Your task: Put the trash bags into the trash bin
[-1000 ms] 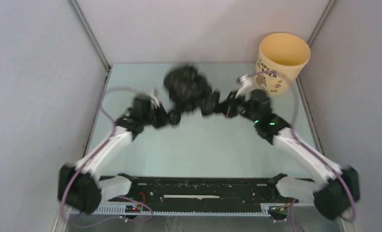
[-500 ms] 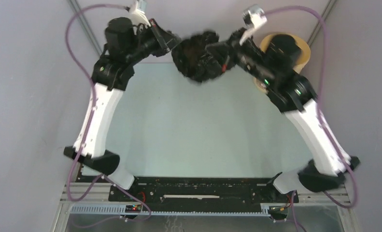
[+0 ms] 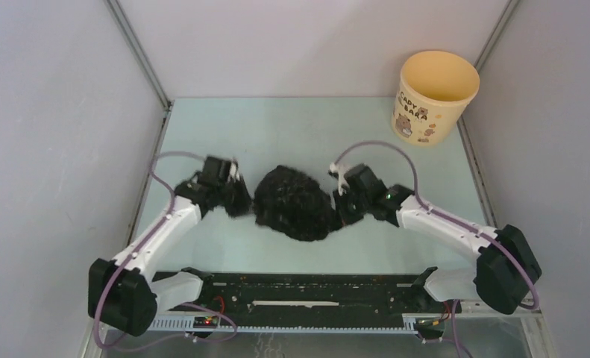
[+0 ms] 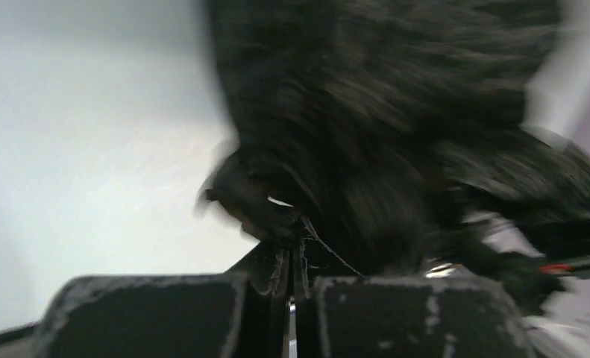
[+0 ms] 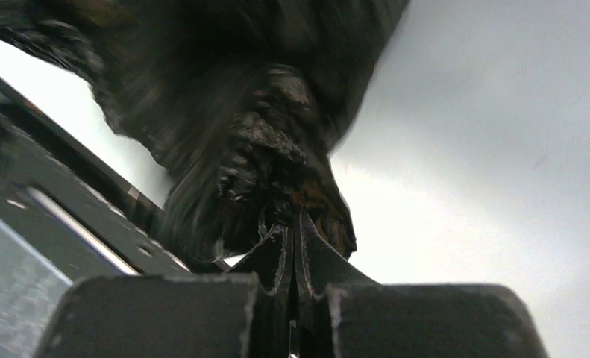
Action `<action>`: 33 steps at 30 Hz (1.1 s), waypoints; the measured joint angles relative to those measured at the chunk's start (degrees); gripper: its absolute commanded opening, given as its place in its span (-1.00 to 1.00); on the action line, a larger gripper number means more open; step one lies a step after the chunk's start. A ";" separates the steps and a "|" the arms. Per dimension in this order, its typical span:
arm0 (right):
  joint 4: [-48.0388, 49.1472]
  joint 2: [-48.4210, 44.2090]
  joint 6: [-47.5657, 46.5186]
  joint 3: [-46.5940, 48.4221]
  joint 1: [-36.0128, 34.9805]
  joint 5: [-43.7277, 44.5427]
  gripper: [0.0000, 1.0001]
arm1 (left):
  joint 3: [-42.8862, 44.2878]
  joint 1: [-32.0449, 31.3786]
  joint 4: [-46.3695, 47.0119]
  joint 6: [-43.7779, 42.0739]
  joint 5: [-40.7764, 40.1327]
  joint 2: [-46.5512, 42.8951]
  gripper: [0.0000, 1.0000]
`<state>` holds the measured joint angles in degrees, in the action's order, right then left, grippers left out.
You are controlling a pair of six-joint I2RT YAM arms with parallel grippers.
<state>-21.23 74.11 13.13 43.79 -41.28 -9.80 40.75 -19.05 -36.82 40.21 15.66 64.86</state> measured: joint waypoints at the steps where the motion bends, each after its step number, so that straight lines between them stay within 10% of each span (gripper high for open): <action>1: -3.65 -0.09 -0.26 3.10 0.22 0.15 -1.00 | 5.09 0.24 -2.40 0.35 0.17 -0.42 -1.00; 8: -8.85 9.25 -6.88 65.35 4.04 1.77 -1.00 | 67.52 -0.09 1.25 0.13 2.99 16.17 -1.00; 10: -3.65 6.23 -8.81 69.75 3.85 2.23 -1.00 | 80.30 -0.96 3.80 -1.14 2.36 18.67 -1.00; 16: 9.55 -13.16 -5.01 33.73 7.56 -1.62 -1.00 | 41.27 -1.07 10.64 -2.12 2.03 -3.15 -1.00; 21: 4.66 -0.26 2.32 5.07 3.63 -1.73 -1.00 | 3.41 -2.58 8.41 -0.46 3.23 7.37 -0.99; 24: -6.16 1.20 3.02 3.34 1.40 -2.34 -1.00 | 2.12 -3.37 -2.54 0.33 2.43 3.69 -0.99; 33: -17.20 16.31 -5.77 82.23 4.90 2.08 -1.00 | 81.66 -2.43 -2.60 0.81 4.15 23.65 -1.00</action>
<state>-38.44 90.41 7.35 126.02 -36.38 -7.73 122.41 -21.47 -39.42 41.01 19.81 88.51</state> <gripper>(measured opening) 0.006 0.006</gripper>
